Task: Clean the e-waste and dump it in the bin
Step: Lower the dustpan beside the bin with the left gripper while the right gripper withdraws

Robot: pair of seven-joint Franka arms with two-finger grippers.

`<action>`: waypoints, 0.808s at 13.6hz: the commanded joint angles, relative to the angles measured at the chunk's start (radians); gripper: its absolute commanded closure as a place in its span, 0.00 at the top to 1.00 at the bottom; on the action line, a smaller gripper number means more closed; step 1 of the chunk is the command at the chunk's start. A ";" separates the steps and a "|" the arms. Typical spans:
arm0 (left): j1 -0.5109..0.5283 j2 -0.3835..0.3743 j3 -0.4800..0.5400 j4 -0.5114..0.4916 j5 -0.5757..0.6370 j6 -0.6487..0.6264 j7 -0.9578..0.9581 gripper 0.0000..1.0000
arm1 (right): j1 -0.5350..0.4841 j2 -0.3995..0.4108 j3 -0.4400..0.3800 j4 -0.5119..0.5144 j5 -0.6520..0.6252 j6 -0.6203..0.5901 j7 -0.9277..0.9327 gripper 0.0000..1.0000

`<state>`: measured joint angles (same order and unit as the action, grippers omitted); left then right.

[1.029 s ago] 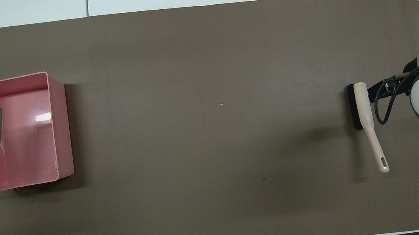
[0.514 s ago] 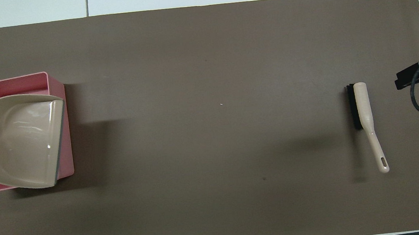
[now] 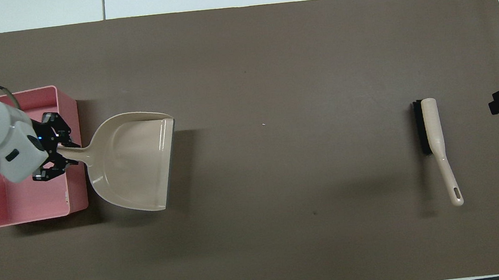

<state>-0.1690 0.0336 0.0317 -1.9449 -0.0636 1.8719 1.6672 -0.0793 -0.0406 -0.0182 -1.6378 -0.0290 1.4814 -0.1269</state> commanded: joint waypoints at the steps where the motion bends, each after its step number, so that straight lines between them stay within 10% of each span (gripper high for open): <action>1: -0.043 0.018 0.017 -0.052 -0.009 0.102 -0.097 0.00 | 0.016 0.014 -0.012 -0.010 -0.017 0.004 0.007 0.99; 11: -0.107 0.068 0.017 -0.166 -0.009 0.274 -0.215 0.01 | 0.091 0.074 -0.112 0.078 -0.008 -0.027 0.007 0.99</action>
<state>-0.2544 0.1380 0.0350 -2.0563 -0.0640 2.1028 1.4713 -0.0088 0.0249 -0.1058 -1.5874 -0.0290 1.4796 -0.1258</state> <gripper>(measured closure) 0.665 0.004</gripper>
